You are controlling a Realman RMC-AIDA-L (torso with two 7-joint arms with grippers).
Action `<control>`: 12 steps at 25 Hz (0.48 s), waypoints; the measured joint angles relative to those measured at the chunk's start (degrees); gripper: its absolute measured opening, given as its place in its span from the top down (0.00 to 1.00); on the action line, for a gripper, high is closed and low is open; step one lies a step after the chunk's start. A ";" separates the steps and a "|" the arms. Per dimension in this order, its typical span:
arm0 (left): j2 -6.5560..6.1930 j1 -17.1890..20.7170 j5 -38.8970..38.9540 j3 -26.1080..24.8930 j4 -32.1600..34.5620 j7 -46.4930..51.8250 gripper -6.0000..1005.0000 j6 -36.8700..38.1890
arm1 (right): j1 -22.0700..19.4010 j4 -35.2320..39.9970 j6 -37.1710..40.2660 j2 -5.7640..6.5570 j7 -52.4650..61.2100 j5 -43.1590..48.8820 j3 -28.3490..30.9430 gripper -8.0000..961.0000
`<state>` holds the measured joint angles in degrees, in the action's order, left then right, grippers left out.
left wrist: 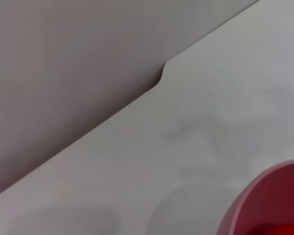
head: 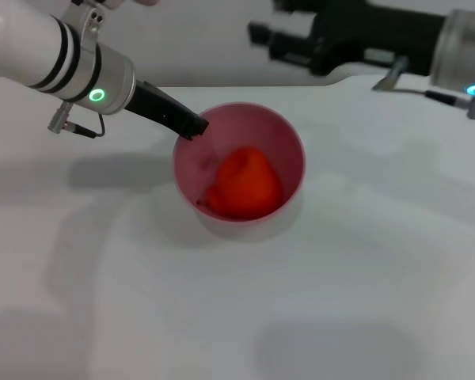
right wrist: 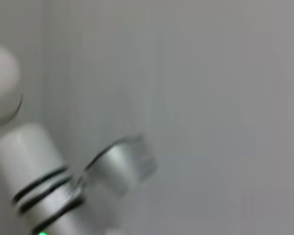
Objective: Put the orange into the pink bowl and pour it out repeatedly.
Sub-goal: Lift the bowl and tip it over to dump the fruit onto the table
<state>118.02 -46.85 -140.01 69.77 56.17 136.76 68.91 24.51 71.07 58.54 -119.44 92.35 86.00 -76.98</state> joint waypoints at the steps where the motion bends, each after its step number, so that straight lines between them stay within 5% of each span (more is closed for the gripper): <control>1: -0.02 0.08 -0.01 0.00 0.00 0.00 0.95 -0.03 | -1.03 -0.93 -0.27 0.07 -3.85 -4.15 0.20 0.41; 12: -0.06 0.27 0.00 -0.23 -0.01 0.00 0.95 -0.91 | -10.40 -19.14 7.24 0.30 -52.08 -51.93 0.45 0.41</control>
<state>117.96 -46.58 -140.01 69.54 56.16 136.76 68.01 14.10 51.93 65.78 -119.14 40.27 34.07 -76.53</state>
